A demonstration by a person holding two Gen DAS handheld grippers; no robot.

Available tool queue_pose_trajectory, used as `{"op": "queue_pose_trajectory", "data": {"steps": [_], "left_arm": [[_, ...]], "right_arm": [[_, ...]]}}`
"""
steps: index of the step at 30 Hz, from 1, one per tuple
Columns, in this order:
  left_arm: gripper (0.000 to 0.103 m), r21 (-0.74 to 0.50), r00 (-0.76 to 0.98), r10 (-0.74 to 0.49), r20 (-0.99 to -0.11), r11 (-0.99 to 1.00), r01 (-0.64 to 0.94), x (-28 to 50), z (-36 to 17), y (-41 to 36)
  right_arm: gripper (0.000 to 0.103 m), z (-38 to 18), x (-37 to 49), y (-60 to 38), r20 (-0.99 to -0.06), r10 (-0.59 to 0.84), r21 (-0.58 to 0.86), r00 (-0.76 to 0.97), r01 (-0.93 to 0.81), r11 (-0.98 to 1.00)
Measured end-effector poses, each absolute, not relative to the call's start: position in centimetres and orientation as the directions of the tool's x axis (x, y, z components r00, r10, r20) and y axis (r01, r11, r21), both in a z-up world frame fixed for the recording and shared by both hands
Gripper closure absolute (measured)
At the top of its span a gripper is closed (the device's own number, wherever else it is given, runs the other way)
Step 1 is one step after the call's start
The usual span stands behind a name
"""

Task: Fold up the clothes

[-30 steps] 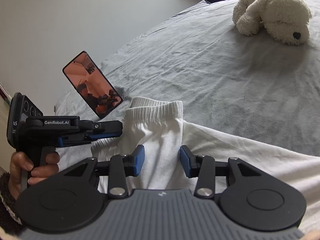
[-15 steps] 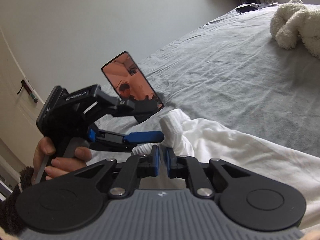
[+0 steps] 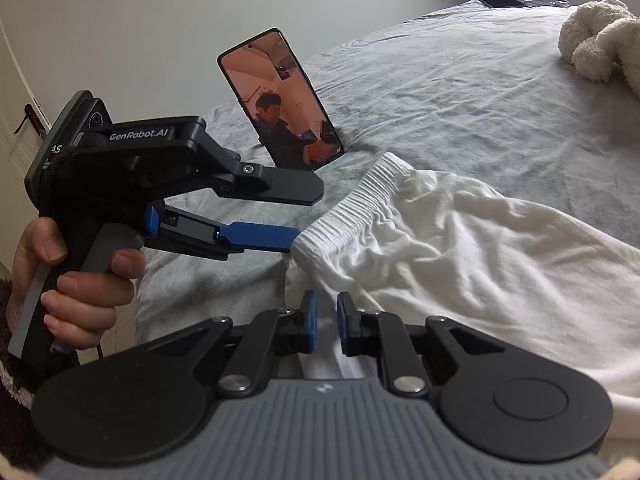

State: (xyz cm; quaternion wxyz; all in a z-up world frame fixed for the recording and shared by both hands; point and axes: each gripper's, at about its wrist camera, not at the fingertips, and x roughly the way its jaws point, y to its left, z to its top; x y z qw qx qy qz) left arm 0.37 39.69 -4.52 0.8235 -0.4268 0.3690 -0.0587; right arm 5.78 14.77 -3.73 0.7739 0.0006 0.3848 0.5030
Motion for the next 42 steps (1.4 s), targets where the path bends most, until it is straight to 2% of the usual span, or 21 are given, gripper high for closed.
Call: {"op": "queue_pose_trajectory", "data": {"steps": [6,8,10,16,21,27,30,32,36,39,41,42], "left_arm": [[0.041,-0.725,0.692,-0.420,-0.587,0.654,-0.218,-0.9,-4.4,38.8],[0.041,-0.728,0.681,-0.436,-0.588,0.653,-0.210,-1.1,-4.6,38.4],[0.041,-0.735,0.677,-0.447,-0.585,0.645,-0.210,-1.3,-4.8,37.9],[0.045,-0.762,0.688,-0.457,-0.564,0.609,-0.221,-1.6,-5.2,36.7],[0.047,-0.742,0.713,-0.395,-0.579,0.618,-0.260,-1.8,-5.4,36.0],[0.062,-0.704,0.745,-0.287,-0.602,0.630,-0.326,-2.0,-5.6,35.6],[0.072,-0.664,0.745,-0.230,-0.626,0.658,-0.355,-1.9,-5.5,35.1],[0.082,-0.626,0.740,-0.187,-0.646,0.685,-0.374,-1.8,-5.3,34.7],[0.089,-0.575,0.733,-0.127,-0.668,0.714,-0.400,-1.6,-5.0,34.1],[0.092,-0.550,0.734,-0.102,-0.671,0.732,-0.402,-1.6,-4.7,33.9],[0.093,-0.545,0.740,-0.097,-0.665,0.741,-0.393,-1.5,-4.4,33.9],[0.093,-0.553,0.746,-0.102,-0.658,0.738,-0.387,-1.5,-4.3,34.0]], "right_arm": [[0.085,-3.2,4.3,11.8,-0.626,0.729,0.378,0.275,-0.711,0.593],[0.081,-3.3,3.8,10.3,-0.630,0.715,0.383,0.303,-0.680,0.626],[0.068,-3.5,3.5,8.5,-0.624,0.709,0.409,0.329,-0.635,0.655],[0.068,-4.0,4.3,3.1,-0.599,0.683,0.518,0.417,-0.448,0.729],[0.068,-4.8,6.0,-0.9,-0.577,0.643,0.605,0.504,-0.265,0.751],[0.068,-5.9,8.1,-4.0,-0.552,0.604,0.657,0.575,-0.147,0.739],[0.068,-5.9,9.2,-5.3,-0.540,0.581,0.666,0.609,-0.113,0.737],[0.068,-6.0,9.8,-6.1,-0.543,0.554,0.663,0.631,-0.083,0.744],[0.077,-6.4,10.6,-7.9,-0.537,0.519,0.670,0.665,-0.038,0.741],[0.077,-6.3,11.0,-8.8,-0.538,0.462,0.644,0.705,-0.009,0.765],[0.084,-6.2,11.1,-9.4,-0.541,0.416,0.619,0.731,0.012,0.785],[0.091,-6.1,11.1,-9.7,-0.540,0.397,0.607,0.742,0.017,0.795]]}}
